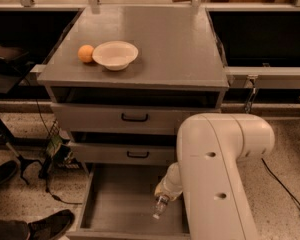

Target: Pick water bottle from bottom drawer and place on counter

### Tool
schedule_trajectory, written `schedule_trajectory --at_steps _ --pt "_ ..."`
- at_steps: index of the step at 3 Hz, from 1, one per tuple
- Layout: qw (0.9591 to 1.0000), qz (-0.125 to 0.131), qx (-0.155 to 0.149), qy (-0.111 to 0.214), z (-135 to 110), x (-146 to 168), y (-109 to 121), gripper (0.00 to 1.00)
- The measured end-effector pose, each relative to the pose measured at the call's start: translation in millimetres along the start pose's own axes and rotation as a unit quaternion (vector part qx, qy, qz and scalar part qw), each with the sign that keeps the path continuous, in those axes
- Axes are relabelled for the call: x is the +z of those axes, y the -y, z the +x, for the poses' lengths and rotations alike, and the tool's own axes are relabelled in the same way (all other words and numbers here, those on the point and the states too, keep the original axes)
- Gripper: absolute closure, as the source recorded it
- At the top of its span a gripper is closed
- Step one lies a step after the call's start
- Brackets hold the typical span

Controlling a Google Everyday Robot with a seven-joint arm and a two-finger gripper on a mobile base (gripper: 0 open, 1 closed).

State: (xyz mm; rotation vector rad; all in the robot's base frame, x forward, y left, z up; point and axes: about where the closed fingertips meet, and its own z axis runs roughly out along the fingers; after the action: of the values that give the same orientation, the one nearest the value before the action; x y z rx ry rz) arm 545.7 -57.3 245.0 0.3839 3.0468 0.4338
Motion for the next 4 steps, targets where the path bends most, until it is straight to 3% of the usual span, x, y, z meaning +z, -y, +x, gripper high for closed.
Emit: schedule_trajectory --at_steps 4 --pt "0.9961 0.032 -0.078 -0.026 33 -175 47 1.0"
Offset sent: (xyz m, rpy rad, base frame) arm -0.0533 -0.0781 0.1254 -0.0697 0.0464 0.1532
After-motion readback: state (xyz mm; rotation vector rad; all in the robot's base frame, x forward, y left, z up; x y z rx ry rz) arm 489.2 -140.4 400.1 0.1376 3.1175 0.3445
